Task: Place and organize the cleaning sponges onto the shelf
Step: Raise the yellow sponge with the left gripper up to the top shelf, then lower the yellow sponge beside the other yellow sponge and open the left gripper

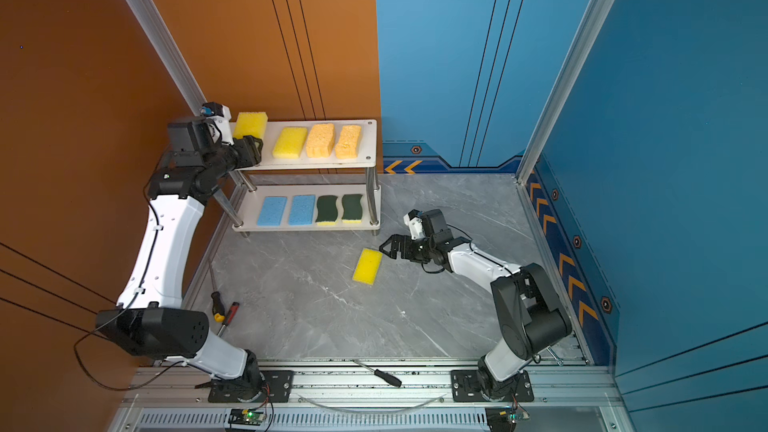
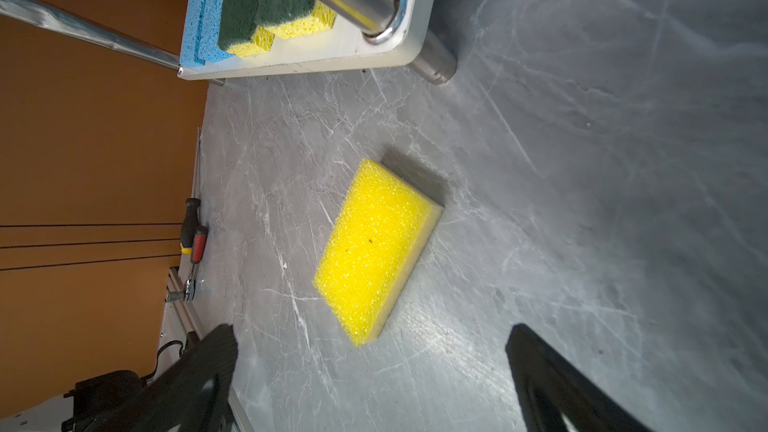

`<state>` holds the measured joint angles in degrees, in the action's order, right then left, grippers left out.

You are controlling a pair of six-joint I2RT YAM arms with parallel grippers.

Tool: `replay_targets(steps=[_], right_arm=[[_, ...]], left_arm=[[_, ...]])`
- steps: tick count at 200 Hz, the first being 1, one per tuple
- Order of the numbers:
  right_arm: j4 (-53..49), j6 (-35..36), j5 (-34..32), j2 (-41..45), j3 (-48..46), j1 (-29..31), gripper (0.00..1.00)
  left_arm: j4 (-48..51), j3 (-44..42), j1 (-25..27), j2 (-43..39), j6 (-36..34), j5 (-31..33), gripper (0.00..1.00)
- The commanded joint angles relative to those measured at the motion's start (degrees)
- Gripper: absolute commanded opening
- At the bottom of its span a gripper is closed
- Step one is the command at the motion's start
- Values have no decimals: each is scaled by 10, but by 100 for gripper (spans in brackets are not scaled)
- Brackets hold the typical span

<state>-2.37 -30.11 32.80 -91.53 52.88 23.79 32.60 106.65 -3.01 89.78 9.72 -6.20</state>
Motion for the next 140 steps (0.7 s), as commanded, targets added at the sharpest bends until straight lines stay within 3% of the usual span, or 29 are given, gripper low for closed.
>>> replay_targets(steps=[1, 140], right_arm=[[3, -9, -9, 20, -10, 6, 100], [29, -17, -8, 31, -41, 11, 100]], left_arm=[[2, 12, -4, 10, 7, -12, 64], [-4, 8, -5, 51, 21, -9, 64]])
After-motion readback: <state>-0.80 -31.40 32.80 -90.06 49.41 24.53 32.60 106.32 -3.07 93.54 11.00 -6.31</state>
